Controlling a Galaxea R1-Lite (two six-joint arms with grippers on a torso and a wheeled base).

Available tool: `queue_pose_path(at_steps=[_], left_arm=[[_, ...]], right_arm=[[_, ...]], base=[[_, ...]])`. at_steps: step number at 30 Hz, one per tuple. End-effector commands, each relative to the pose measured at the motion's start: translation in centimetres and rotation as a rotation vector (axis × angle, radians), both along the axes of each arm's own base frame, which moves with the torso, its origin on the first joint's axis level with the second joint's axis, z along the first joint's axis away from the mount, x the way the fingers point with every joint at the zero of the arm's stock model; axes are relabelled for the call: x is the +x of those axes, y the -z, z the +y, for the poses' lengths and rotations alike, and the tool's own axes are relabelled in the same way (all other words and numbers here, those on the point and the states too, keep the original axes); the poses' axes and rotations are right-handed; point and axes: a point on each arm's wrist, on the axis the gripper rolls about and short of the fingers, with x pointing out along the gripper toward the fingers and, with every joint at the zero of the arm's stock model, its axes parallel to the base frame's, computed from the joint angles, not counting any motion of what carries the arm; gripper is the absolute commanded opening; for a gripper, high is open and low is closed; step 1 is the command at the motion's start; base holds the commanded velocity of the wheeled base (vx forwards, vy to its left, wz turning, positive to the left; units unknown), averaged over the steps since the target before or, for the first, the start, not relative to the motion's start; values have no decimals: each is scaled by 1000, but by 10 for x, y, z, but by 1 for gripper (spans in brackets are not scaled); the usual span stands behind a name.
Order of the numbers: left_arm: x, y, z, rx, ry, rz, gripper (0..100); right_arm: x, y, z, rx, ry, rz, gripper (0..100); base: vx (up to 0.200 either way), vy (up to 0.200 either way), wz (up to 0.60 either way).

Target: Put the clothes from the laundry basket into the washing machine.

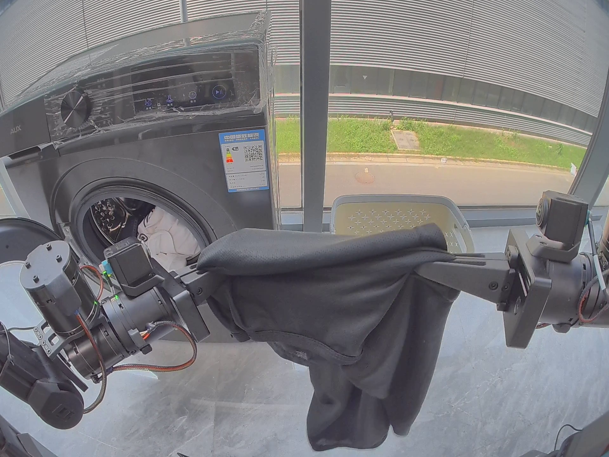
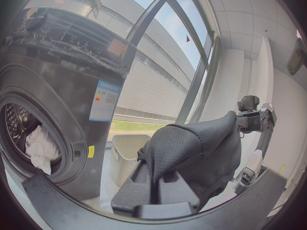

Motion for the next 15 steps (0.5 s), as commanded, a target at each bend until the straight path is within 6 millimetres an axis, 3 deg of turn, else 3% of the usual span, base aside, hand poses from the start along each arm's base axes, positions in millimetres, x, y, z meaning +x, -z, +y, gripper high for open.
queue_pose_path(at_steps=[1, 10, 15], left_arm=[[-4, -3, -3, -8, 22, -16, 0], [-31, 1, -15, -2, 134, -8, 0], [-26, -3, -17, -15, 131, -24, 0]], right_arm=[[1, -7, -4, 18, 17, -21, 0], [15, -19, -10, 43, 78, -52, 0], [13, -18, -11, 41, 76, -51, 0]], base=[[0, 0, 0], [0, 0, 0], [0, 0, 0]])
